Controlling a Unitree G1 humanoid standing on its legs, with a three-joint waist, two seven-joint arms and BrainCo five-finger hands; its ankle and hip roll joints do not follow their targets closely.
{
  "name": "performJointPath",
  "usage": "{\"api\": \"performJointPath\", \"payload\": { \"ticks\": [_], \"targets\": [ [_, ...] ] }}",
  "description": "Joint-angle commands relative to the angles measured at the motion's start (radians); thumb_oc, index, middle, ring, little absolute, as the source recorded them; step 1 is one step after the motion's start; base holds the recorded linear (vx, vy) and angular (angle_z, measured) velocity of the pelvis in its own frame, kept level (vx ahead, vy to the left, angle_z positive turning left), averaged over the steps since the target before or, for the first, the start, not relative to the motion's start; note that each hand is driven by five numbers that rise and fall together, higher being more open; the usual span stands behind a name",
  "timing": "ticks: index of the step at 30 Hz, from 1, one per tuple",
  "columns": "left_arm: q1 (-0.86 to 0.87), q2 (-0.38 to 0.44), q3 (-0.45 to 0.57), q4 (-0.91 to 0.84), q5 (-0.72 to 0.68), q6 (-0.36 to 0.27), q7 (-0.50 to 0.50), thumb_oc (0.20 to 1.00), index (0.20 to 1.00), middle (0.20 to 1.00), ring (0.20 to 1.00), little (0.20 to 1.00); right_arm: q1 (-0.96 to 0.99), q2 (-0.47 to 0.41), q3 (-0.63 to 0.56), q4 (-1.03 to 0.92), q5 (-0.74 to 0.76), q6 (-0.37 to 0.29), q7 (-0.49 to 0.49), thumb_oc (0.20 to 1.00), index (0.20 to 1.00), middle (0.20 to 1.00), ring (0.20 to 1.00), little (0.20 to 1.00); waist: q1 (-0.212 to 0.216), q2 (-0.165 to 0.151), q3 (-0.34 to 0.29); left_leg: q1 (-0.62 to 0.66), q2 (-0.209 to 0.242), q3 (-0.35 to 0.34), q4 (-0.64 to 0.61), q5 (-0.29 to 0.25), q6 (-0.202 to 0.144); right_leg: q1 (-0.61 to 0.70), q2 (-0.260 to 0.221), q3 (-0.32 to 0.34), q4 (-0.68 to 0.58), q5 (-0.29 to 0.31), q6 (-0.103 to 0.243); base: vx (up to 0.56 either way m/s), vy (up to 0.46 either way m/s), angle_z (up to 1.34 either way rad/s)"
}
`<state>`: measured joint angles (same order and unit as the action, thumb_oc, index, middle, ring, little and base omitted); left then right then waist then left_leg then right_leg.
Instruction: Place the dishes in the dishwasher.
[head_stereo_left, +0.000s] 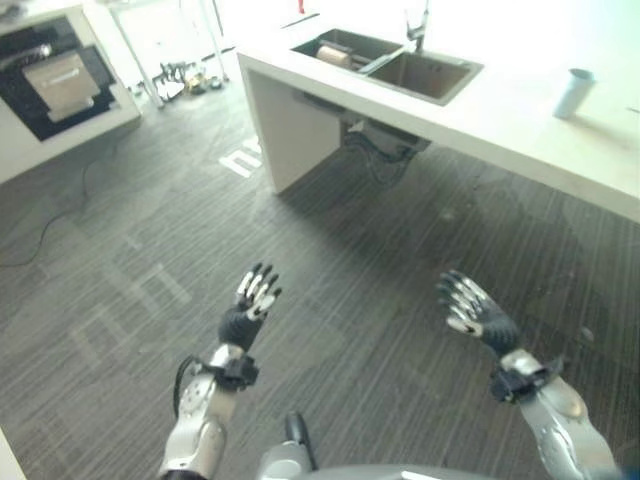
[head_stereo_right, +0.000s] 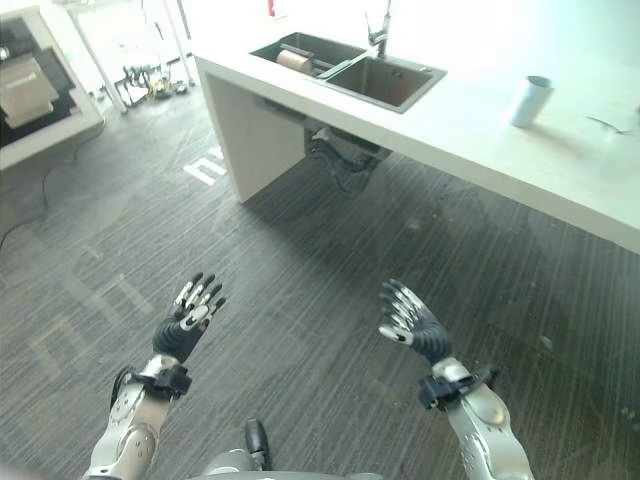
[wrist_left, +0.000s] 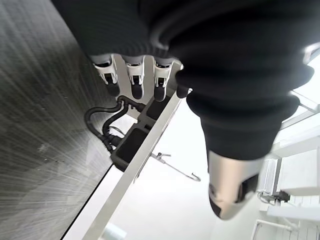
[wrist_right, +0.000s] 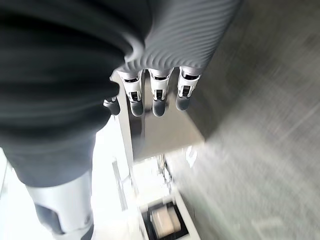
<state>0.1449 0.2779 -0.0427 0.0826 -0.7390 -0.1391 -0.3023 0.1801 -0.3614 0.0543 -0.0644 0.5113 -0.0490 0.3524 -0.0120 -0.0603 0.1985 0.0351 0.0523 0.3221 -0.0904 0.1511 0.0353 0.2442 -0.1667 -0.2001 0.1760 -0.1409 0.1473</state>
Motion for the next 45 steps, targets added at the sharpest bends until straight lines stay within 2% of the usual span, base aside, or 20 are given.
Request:
{"api": "performJointPath", "payload": {
  "ticks": [1,3,4,6,9,15,21,22,24,25,26,27,28,29,30,32,35,38,43,45],
  "targets": [
    [0.041,0.072,-0.008,-0.103,0.021,0.001,-0.053,1.000,1.000,1.000,1.000,1.000,-0.014,0.007,-0.036,-0.068,0.015,-0.032,-0.038,1.000,1.000,1.000,1.000,1.000,0.027,0.022,-0.092,-0.086,0.016,-0.042,0.008,-0.077,-0.030,-0.028,-0.065,-0.026,0.164,0.147,0.068,0.43,0.448,0.67],
    [0.028,0.080,-0.033,-0.106,0.045,0.008,-0.041,1.000,1.000,1.000,1.000,1.000,0.005,0.023,-0.023,-0.079,0.007,-0.046,-0.054,1.000,1.000,1.000,1.000,1.000,0.013,0.039,-0.097,-0.046,-0.007,-0.061,0.003,-0.114,-0.005,-0.175,-0.077,-0.001,0.411,0.234,0.061,0.39,0.435,0.57],
    [0.018,0.083,-0.041,-0.112,0.048,0.015,-0.025,1.000,1.000,1.000,1.000,1.000,0.000,0.024,-0.012,-0.072,0.003,-0.052,-0.064,1.000,1.000,1.000,1.000,1.000,0.003,0.045,-0.091,-0.031,-0.015,-0.072,0.003,-0.122,0.001,-0.236,-0.048,0.007,0.433,0.206,0.037,0.38,0.290,0.48],
    [-0.005,0.098,-0.035,-0.122,0.016,0.039,-0.029,1.000,1.000,1.000,1.000,1.000,0.000,0.003,-0.016,-0.075,0.017,-0.046,-0.072,1.000,1.000,1.000,1.000,1.000,-0.007,0.044,-0.078,-0.013,-0.037,-0.114,0.003,-0.120,-0.002,-0.253,0.038,-0.054,0.277,0.117,0.005,0.35,0.088,0.54],
    [-0.007,0.104,-0.019,-0.143,0.007,0.069,-0.040,1.000,1.000,1.000,1.000,1.000,0.024,-0.022,-0.052,-0.077,0.046,-0.046,-0.063,1.000,1.000,1.000,1.000,1.000,-0.031,0.040,-0.053,0.047,-0.044,-0.132,0.003,-0.144,-0.022,-0.311,0.040,-0.133,0.081,0.145,-0.003,0.35,-0.043,0.76],
    [0.031,0.100,-0.063,-0.119,0.020,0.042,-0.096,1.000,1.000,1.000,1.000,1.000,0.050,-0.032,-0.064,-0.077,0.062,-0.076,-0.098,1.000,1.000,1.000,1.000,1.000,-0.108,0.034,-0.036,0.178,-0.083,-0.201,0.003,-0.256,-0.016,-0.435,0.025,-0.009,-0.206,0.338,0.039,0.43,-0.127,1.01],
    [0.025,0.106,-0.061,-0.143,-0.014,0.062,-0.070,1.000,1.000,1.000,1.000,1.000,0.028,-0.061,-0.074,-0.086,0.067,-0.078,-0.105,1.000,1.000,1.000,1.000,1.000,-0.134,0.045,-0.076,0.268,-0.071,-0.164,0.032,-0.323,-0.035,-0.391,0.036,-0.031,-0.227,0.351,0.026,0.48,-0.281,0.09],
    [0.031,0.103,-0.056,-0.149,-0.023,0.067,-0.063,1.000,1.000,1.000,1.000,1.000,0.015,-0.085,-0.083,-0.105,0.052,-0.074,-0.099,1.000,1.000,1.000,1.000,1.000,-0.139,0.063,-0.097,0.271,-0.029,-0.167,0.096,-0.239,-0.078,-0.361,0.080,-0.032,-0.234,0.319,-0.012,0.43,-0.385,-0.10],
    [0.032,0.100,-0.055,-0.156,-0.027,0.068,-0.064,1.000,1.000,1.000,1.000,1.000,0.010,-0.096,-0.089,-0.119,0.060,-0.080,-0.081,1.000,1.000,1.000,1.000,1.000,-0.139,0.068,-0.104,0.254,-0.009,-0.169,0.152,-0.180,-0.103,-0.344,0.101,-0.037,-0.243,0.304,-0.031,0.33,-0.356,-0.14],
    [0.038,0.098,-0.062,-0.152,-0.029,0.046,-0.069,1.000,1.000,1.000,1.000,1.000,0.006,-0.113,-0.098,-0.149,0.065,-0.089,-0.063,1.000,1.000,1.000,1.000,1.000,-0.142,0.072,-0.110,0.214,0.022,-0.179,0.282,-0.074,-0.145,-0.321,0.135,-0.027,-0.248,0.278,-0.060,0.31,-0.385,-0.55],
    [0.036,0.095,-0.061,-0.151,-0.025,0.040,-0.072,1.000,1.000,1.000,1.000,1.000,0.004,-0.122,-0.104,-0.162,0.069,-0.094,-0.057,1.000,1.000,1.000,1.000,1.000,-0.140,0.066,-0.110,0.181,0.030,-0.180,0.356,-0.044,-0.155,-0.307,0.141,-0.023,-0.251,0.268,-0.072,0.31,-0.401,-0.90],
    [0.034,0.092,-0.062,-0.152,-0.024,0.028,-0.070,1.000,1.000,1.000,1.000,1.000,-0.001,-0.133,-0.111,-0.175,0.077,-0.096,-0.051,1.000,1.000,1.000,1.000,1.000,-0.141,0.057,-0.108,0.149,0.039,-0.179,0.448,-0.023,-0.165,-0.297,0.146,-0.012,-0.250,0.257,-0.086,0.36,-0.459,-1.16],
    [0.035,0.088,-0.057,-0.165,-0.029,-0.050,-0.088,1.000,1.000,1.000,1.000,1.000,-0.023,-0.169,-0.127,-0.191,0.098,-0.116,-0.023,1.000,1.000,1.000,1.000,1.000,-0.127,0.029,-0.089,0.008,0.037,-0.208,0.756,-0.004,-0.170,-0.256,0.151,0.033,-0.233,0.220,-0.125,0.35,-0.430,-0.98],
    [0.038,0.084,-0.049,-0.182,-0.035,-0.066,-0.097,1.000,1.000,1.000,1.000,1.000,-0.027,-0.174,-0.133,-0.199,0.104,-0.119,-0.011,1.000,1.000,1.000,1.000,1.000,-0.116,0.023,-0.080,-0.052,0.033,-0.236,0.856,-0.016,-0.158,-0.240,0.152,0.046,-0.229,0.213,-0.134,0.42,-0.439,-0.91],
    [0.026,0.090,-0.022,-0.230,-0.074,-0.094,-0.113,1.000,1.000,1.000,1.000,1.000,-0.047,-0.183,-0.141,-0.228,0.122,-0.130,0.000,1.000,1.000,1.000,1.000,1.000,-0.081,-0.008,-0.056,-0.229,0.002,-0.267,0.901,-0.060,-0.105,-0.190,0.152,0.079,-0.236,0.200,-0.139,0.27,-0.189,-0.82],
    [0.013,0.091,0.007,-0.279,-0.167,-0.064,-0.119,1.000,1.000,1.000,1.000,1.000,-0.069,-0.196,-0.146,-0.243,0.155,-0.119,0.011,1.000,1.000,1.000,1.000,1.000,-0.066,-0.007,-0.050,-0.223,0.010,-0.245,0.769,-0.074,-0.094,-0.168,0.166,0.099,-0.244,0.187,-0.137,0.27,-0.050,-1.16],
    [-0.013,0.098,0.027,-0.318,-0.192,-0.155,-0.139,1.000,1.000,1.000,1.000,1.000,-0.101,-0.182,-0.136,-0.273,0.160,-0.117,0.012,1.000,1.000,1.000,1.000,1.000,-0.064,0.019,-0.052,-0.152,0.037,-0.219,0.397,-0.061,-0.101,-0.150,0.191,0.149,-0.248,0.159,-0.113,0.29,0.126,-1.21],
    [-0.032,0.093,0.034,-0.370,-0.194,-0.231,-0.130,1.000,1.000,1.000,1.000,1.000,-0.111,-0.172,-0.138,-0.309,0.129,-0.124,0.018,1.000,1.000,1.000,1.000,1.000,-0.048,0.042,-0.064,-0.090,0.046,-0.289,0.071,-0.053,-0.126,-0.116,0.190,0.206,-0.258,0.124,-0.087,0.38,0.263,-0.93],
    [-0.006,0.097,0.092,-0.444,-0.171,-0.266,-0.178,1.000,1.000,1.000,1.000,1.000,-0.073,-0.200,-0.201,-0.379,0.165,-0.090,0.037,1.000,1.000,1.000,1.000,1.000,-0.015,0.045,-0.076,-0.116,0.044,-0.349,0.027,-0.047,-0.135,-0.064,0.150,0.225,-0.263,0.081,-0.071,0.31,0.251,-0.80],
    [-0.016,0.106,0.103,-0.450,-0.186,-0.205,-0.204,1.000,1.000,1.000,1.000,1.000,-0.050,-0.186,-0.224,-0.391,0.172,-0.092,0.030,1.000,1.000,1.000,1.000,1.000,-0.027,0.056,-0.086,-0.085,0.038,-0.319,0.020,-0.070,-0.121,-0.058,0.120,0.206,-0.246,0.072,-0.052,0.34,0.432,-0.57]
  ]
}}
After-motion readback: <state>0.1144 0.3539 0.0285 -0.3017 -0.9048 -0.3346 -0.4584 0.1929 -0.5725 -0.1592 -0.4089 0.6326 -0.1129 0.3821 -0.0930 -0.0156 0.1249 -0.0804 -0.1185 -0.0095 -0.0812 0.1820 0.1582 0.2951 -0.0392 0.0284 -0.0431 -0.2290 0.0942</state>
